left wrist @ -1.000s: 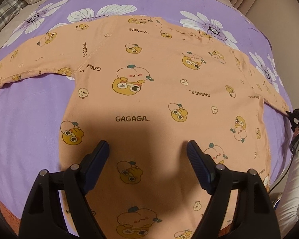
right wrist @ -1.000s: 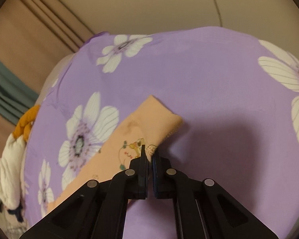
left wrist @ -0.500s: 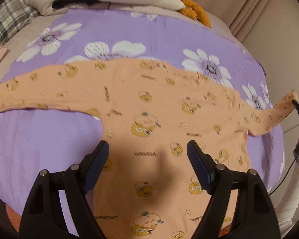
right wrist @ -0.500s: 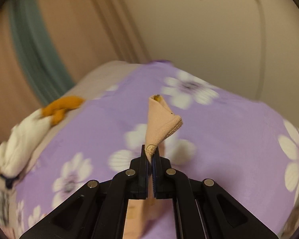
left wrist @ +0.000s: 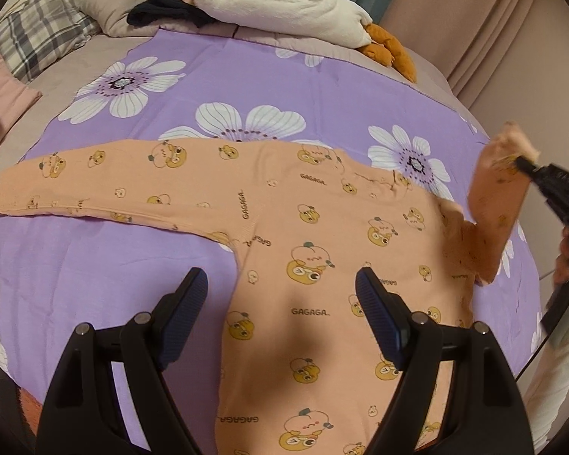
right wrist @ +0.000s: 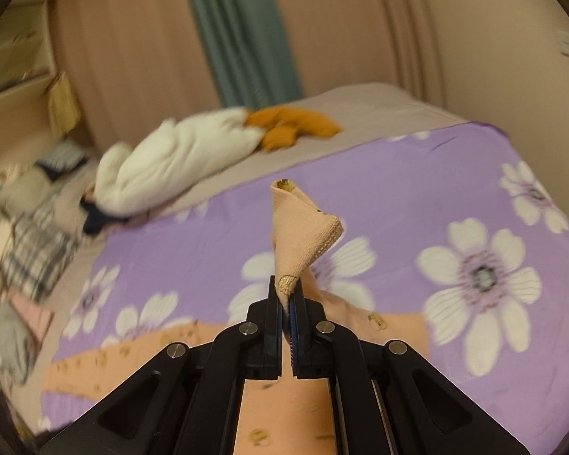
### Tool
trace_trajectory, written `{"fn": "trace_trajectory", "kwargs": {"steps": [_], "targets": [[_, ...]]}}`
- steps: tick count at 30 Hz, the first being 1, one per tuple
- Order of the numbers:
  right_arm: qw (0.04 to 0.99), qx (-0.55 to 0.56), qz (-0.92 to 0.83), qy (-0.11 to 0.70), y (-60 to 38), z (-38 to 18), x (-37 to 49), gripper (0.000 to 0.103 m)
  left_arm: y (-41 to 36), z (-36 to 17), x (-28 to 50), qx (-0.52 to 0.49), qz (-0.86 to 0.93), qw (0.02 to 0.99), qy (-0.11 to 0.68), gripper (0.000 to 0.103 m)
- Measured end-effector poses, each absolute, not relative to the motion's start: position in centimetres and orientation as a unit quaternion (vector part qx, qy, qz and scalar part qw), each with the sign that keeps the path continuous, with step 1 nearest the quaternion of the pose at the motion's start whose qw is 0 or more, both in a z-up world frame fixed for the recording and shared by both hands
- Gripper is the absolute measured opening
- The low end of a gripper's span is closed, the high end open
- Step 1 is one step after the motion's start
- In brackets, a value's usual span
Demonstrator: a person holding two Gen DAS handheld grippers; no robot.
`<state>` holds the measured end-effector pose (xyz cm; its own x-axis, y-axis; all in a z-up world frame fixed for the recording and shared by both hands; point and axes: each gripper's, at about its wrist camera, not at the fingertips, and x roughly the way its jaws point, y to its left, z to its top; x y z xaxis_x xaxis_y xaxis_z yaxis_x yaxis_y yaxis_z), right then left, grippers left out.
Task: Fold small clothes
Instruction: 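Lift the sleeve with the right gripper and fold it across the shirt body, then grasp the other sleeve cuff with the left gripper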
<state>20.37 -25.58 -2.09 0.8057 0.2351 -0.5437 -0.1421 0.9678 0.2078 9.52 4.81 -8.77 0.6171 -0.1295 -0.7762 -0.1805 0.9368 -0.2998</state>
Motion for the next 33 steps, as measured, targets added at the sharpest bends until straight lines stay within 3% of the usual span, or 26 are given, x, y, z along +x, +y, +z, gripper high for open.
{"fn": "trace_trajectory", "kwargs": {"steps": [15,23,24,28,33], "targets": [[0.887,0.021,0.166,0.430,-16.9,-11.6,21.0,0.004,6.4,-9.5,9.8,-0.192,0.021,0.878,0.438,0.080],[0.864,0.021,0.174,0.473,-16.2,-13.8,21.1,0.007,5.3,-9.0,11.2,-0.199,-0.005,0.877,0.437,0.082],[0.860,0.023,0.180,0.477,-16.2,-13.7,21.0,0.014,5.0,-8.7,11.4,-0.198,-0.009,0.879,0.435,0.082],[0.871,0.041,0.198,0.447,-17.5,-11.6,19.7,0.058,3.9,-7.7,12.9,-0.201,-0.040,0.882,0.424,0.083],[0.891,0.073,0.185,0.408,-21.1,-9.2,18.0,0.062,1.9,-7.9,15.8,-0.221,-0.089,0.873,0.425,0.090]]}}
